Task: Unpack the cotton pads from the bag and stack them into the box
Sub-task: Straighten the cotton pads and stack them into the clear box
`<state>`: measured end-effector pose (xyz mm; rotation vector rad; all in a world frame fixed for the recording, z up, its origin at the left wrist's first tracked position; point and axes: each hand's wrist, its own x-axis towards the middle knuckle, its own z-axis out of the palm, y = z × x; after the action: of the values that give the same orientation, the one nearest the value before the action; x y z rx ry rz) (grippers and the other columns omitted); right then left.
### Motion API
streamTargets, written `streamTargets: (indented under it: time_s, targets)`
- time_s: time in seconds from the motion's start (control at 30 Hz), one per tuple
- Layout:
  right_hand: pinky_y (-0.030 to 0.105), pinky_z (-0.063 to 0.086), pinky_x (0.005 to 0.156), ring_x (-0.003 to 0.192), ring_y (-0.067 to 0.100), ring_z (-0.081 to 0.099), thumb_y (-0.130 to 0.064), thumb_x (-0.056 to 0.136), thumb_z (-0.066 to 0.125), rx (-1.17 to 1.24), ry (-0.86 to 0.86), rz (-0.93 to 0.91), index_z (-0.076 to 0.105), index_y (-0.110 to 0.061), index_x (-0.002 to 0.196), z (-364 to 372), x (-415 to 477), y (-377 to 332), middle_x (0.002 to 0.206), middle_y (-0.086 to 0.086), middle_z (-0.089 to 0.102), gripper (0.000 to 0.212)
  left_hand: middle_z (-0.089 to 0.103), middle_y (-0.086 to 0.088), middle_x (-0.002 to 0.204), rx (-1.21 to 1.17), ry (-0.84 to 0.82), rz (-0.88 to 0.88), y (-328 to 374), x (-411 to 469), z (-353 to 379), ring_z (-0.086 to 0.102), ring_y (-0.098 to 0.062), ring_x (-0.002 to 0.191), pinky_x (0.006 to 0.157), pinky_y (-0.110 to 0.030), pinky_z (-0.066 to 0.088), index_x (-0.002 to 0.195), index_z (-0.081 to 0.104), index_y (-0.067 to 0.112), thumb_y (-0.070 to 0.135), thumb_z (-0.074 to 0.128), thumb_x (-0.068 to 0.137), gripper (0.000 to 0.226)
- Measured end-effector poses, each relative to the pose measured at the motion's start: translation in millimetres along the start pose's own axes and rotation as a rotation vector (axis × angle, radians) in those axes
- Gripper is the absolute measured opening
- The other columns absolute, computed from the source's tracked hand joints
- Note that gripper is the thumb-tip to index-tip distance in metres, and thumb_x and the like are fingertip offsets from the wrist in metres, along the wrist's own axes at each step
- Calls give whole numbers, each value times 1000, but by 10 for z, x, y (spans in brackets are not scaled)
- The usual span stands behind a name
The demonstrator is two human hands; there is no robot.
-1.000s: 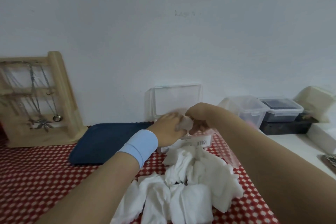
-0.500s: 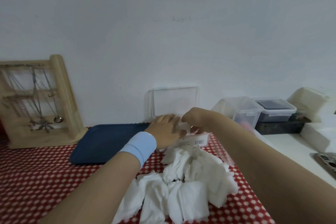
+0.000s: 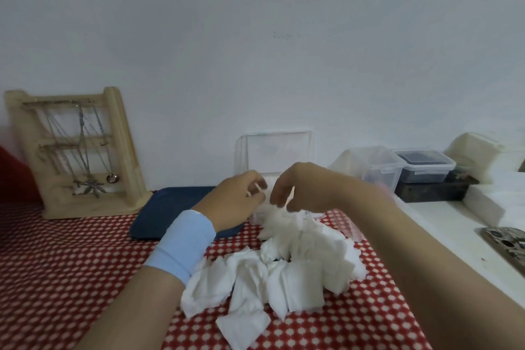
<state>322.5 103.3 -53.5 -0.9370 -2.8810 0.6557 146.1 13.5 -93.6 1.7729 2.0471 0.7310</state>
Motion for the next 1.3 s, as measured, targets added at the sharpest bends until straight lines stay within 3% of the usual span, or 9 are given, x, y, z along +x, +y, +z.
streamTargets:
  time_s: [0.13,0.27,0.47,0.67,0.87,1.03,1.17,1.23,1.3]
  targets:
    - [24,54,79,91,9,64,-17,83,79,-130,-105,16,75,-35,112,284,2,-101,107,-13,69,35,72,18,97,-23,-180,-108,-108,-304,25,67,-2,93,87,-23,51,99,71,36,43,65,93,10]
    - [18,43,69,94,11,62,-25,85,77,-116,-51,27,78,-33,94,345,3,-94,97,-16,66,13,59,25,62,-127,-220,-159,-86,-452,91,53,8,56,61,-15,41,80,70,31,56,65,91,28]
    - [26,56,80,87,7,68,-27,87,74,88,91,48,74,-36,86,152,-26,-29,84,-22,67,9,72,13,115,-299,-125,-146,-81,-443,138,68,0,103,95,-24,54,123,69,28,49,77,83,46]
    - [19,51,69,78,8,68,-21,88,73,335,85,31,78,-25,88,148,42,-7,88,-7,76,6,80,7,99,-446,-43,-80,-171,-415,93,74,-8,96,96,-29,56,105,75,22,20,76,90,16]
    - [24,59,72,73,12,75,-18,80,78,41,-128,148,80,-33,93,185,67,42,80,-7,78,21,77,7,92,-236,-103,-139,-288,-372,154,74,-16,84,77,-27,61,103,73,29,20,76,87,18]
    - [20,51,57,63,8,65,-14,83,77,199,160,136,79,-28,80,17,10,82,70,-10,74,14,69,12,111,-184,-81,-140,-264,-374,176,68,-4,94,83,-20,56,123,65,27,25,69,94,29]
    - [26,54,57,61,11,63,-12,89,72,462,156,101,77,-17,88,56,-18,63,76,2,74,7,68,23,113,-524,70,-109,-75,-393,112,60,11,100,88,-13,46,120,68,33,34,54,102,22]
    - [28,55,57,59,11,62,-10,91,70,537,128,91,76,-14,90,137,11,28,70,0,70,7,74,19,106,-640,64,-117,-43,-389,99,67,10,91,79,-9,48,113,69,32,40,61,98,19]
    - [32,58,60,59,13,62,-7,92,67,622,120,93,76,-10,93,196,40,-3,70,2,69,10,79,9,101,-630,65,-130,-67,-389,118,74,-2,91,84,-20,56,114,68,25,31,74,91,25]
